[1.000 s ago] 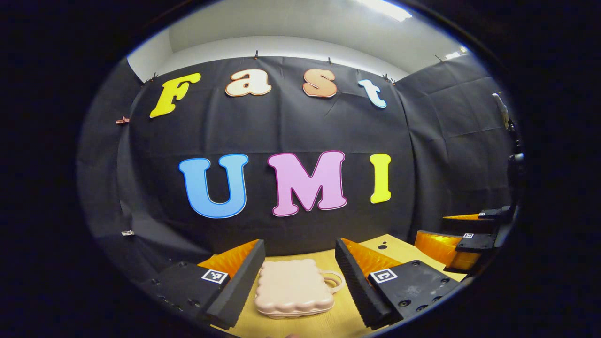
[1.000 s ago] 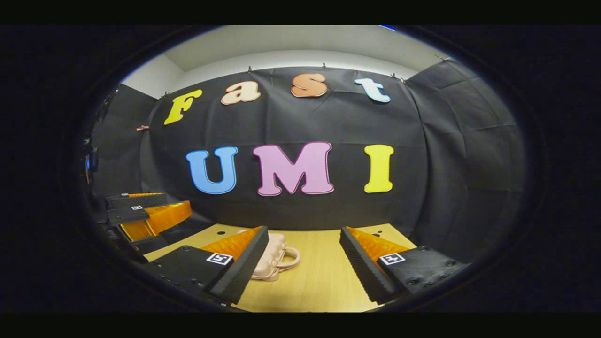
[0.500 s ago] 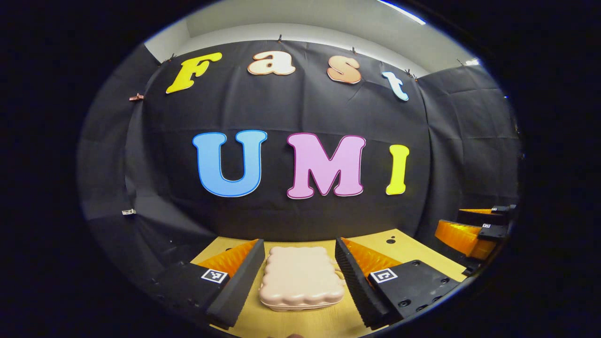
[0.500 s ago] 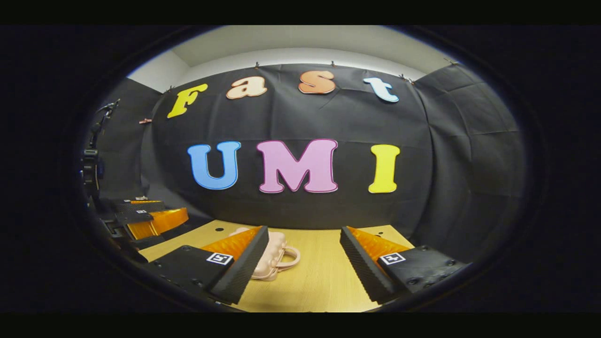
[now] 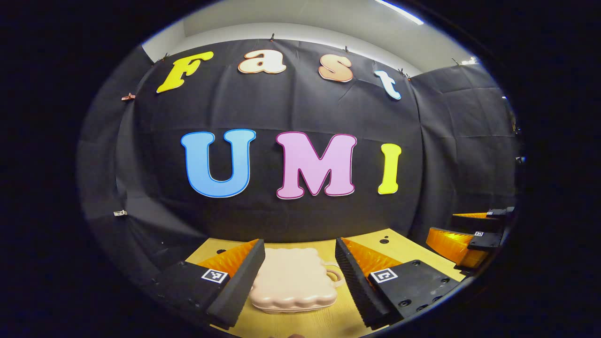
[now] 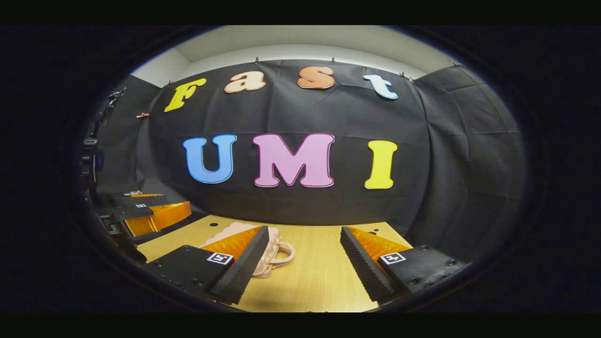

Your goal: First open the suitcase, pack the skin care products into it, and then close the suitcase.

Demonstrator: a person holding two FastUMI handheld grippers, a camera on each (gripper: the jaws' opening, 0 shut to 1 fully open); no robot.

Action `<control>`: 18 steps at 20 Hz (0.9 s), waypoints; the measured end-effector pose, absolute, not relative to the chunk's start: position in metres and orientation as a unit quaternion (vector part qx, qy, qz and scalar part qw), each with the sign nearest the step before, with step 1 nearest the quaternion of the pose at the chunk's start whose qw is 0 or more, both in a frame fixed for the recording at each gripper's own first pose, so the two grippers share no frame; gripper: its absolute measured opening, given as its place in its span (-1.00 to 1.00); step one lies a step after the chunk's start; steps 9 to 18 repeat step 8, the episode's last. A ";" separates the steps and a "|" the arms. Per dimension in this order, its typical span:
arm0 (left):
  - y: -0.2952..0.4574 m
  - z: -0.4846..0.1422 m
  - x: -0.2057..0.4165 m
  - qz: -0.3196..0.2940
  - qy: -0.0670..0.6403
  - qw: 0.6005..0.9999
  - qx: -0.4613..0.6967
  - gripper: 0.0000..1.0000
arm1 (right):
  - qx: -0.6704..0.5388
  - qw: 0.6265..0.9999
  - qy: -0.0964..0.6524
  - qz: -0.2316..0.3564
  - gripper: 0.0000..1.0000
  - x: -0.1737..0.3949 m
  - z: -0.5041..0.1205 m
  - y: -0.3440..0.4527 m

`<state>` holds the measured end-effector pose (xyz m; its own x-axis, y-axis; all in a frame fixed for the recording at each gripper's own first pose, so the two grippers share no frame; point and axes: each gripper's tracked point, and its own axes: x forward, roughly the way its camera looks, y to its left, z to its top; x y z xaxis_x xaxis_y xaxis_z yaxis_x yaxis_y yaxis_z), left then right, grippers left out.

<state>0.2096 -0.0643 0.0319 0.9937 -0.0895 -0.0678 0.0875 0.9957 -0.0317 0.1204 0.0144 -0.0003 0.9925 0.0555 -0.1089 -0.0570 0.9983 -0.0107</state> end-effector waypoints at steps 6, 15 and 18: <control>-0.076 0.040 0.197 -0.054 0.019 0.998 0.009 0.89 | -0.010 0.998 0.046 0.031 0.94 0.107 0.003 0.016; -0.078 0.037 0.194 -0.055 0.019 0.998 0.014 0.88 | -0.008 0.998 0.047 0.032 0.94 0.101 0.003 0.017; -0.078 0.037 0.194 -0.055 0.019 0.998 0.014 0.88 | -0.008 0.998 0.047 0.032 0.94 0.101 0.003 0.017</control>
